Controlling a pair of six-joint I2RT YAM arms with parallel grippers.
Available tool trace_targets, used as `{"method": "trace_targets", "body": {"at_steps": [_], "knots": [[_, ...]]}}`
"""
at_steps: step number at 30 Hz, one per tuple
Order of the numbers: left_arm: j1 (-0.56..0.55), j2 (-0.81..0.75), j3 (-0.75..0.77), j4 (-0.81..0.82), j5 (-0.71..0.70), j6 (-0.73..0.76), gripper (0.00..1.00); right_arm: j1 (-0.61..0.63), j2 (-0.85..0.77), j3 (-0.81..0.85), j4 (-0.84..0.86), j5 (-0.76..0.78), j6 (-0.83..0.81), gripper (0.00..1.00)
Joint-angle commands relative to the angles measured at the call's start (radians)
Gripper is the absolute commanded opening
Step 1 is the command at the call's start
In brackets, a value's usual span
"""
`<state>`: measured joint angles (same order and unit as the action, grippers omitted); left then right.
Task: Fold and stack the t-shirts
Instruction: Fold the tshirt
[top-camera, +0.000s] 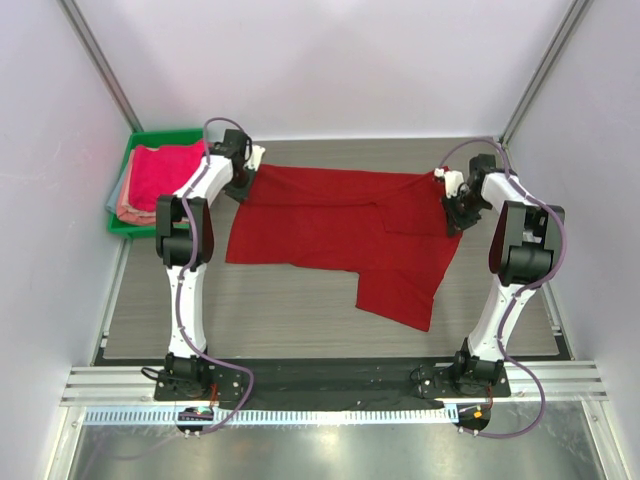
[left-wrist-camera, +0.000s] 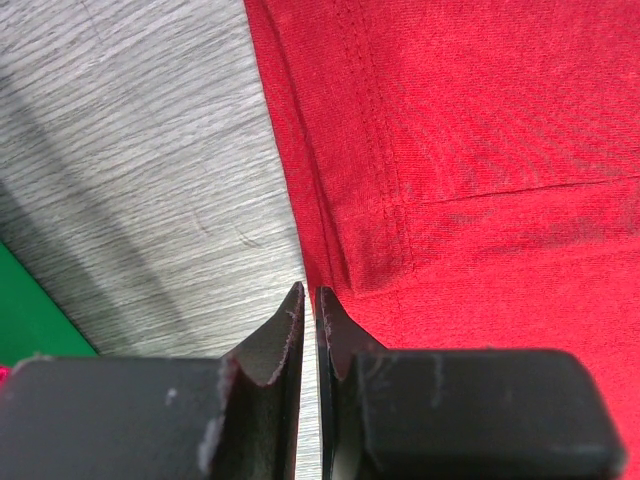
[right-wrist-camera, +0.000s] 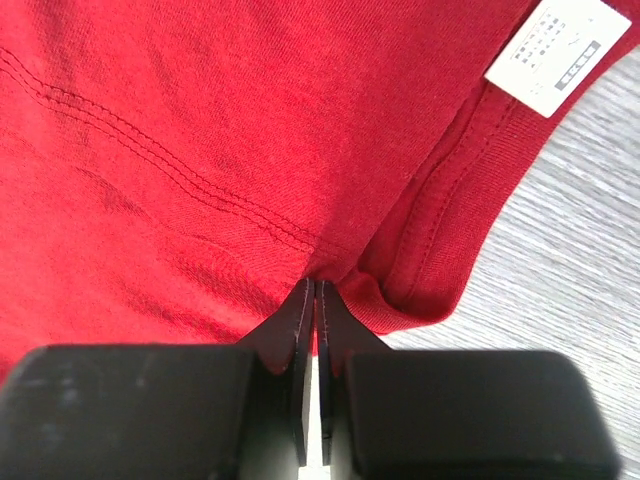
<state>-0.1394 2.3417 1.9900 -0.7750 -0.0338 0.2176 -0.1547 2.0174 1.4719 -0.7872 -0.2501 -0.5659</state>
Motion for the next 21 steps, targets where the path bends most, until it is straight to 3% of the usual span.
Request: {"method": "trace_targets", "body": {"at_steps": [1,21], "knots": [[-0.008,-0.058,0.001,0.020,-0.009,0.009,0.09,-0.006,-0.054,0.042,-0.009,-0.020,0.015,0.08],[-0.014,-0.056,0.018,0.034,-0.002,0.003,0.08,-0.005,-0.275,0.008,-0.106,-0.067,0.037,0.02]]}}
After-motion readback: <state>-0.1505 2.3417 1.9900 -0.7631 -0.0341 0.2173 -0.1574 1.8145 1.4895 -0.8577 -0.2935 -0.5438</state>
